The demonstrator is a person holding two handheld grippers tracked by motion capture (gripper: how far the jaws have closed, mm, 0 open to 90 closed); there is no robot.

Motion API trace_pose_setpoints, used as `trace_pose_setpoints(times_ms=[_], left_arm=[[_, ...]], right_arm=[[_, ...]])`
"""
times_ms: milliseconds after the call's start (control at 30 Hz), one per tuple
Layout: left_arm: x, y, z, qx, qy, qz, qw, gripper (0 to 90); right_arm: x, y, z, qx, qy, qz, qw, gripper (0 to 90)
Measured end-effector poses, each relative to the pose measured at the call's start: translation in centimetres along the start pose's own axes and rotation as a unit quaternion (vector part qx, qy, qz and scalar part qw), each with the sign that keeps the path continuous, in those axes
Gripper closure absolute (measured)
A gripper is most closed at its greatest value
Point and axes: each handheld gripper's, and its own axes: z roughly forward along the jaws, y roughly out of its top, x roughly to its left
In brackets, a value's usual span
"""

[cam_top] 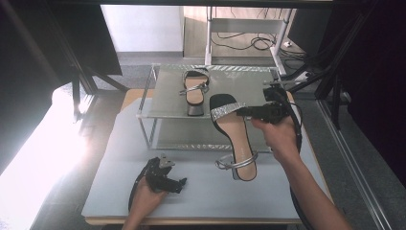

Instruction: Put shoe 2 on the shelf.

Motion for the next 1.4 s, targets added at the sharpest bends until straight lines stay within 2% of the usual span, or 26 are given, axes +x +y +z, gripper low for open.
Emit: trace_pose_setpoints(times_ms=[267, 467, 500, 667, 833, 1100, 1400], left_arm=[[0.0, 0.0, 0.0, -0.002, 0.0, -0.003, 1.0, 0.0], [0.0, 0.0, 0.0, -0.004, 0.001, 0.0, 1.0, 0.0], [0.0, 0.0, 0.0, -0.004, 0.001, 0.0, 1.0, 0.0], [0.1, 0.0, 0.0, -0.002, 0.0, 0.001, 1.0, 0.0], [0.1, 0.0, 0.0, -0.003, -0.003, -0.003, 1.0, 0.0], [0.2, 0.0, 0.0, -0.005, -0.006, -0.006, 1.0, 0.0], [0.2, 0.0, 0.0, -0.004, -0.007, -0.006, 1.0, 0.0]], right_arm=[[-0.4, 2.8, 1.0, -0.008, -0.026, 0.016, 0.9995, 69.2], [-0.8, 4.4, 1.9, -0.002, -0.034, 0.03, 0.999, 69.2], [-0.9, 5.2, 2.2, -0.004, -0.04, 0.034, 0.9986, 69.2], [-1.1, 6.7, 3.0, -0.005, -0.051, 0.043, 0.9978, 69.2], [-1.4, 8.0, 3.5, -0.01, -0.056, 0.052, 0.997, 69.3], [-2.6, 10.7, 4.8, -0.015, -0.07, 0.074, 0.9947, 69.3], [-3.4, 12.7, 6.3, -0.019, -0.08, 0.082, 0.9932, 69.3]])
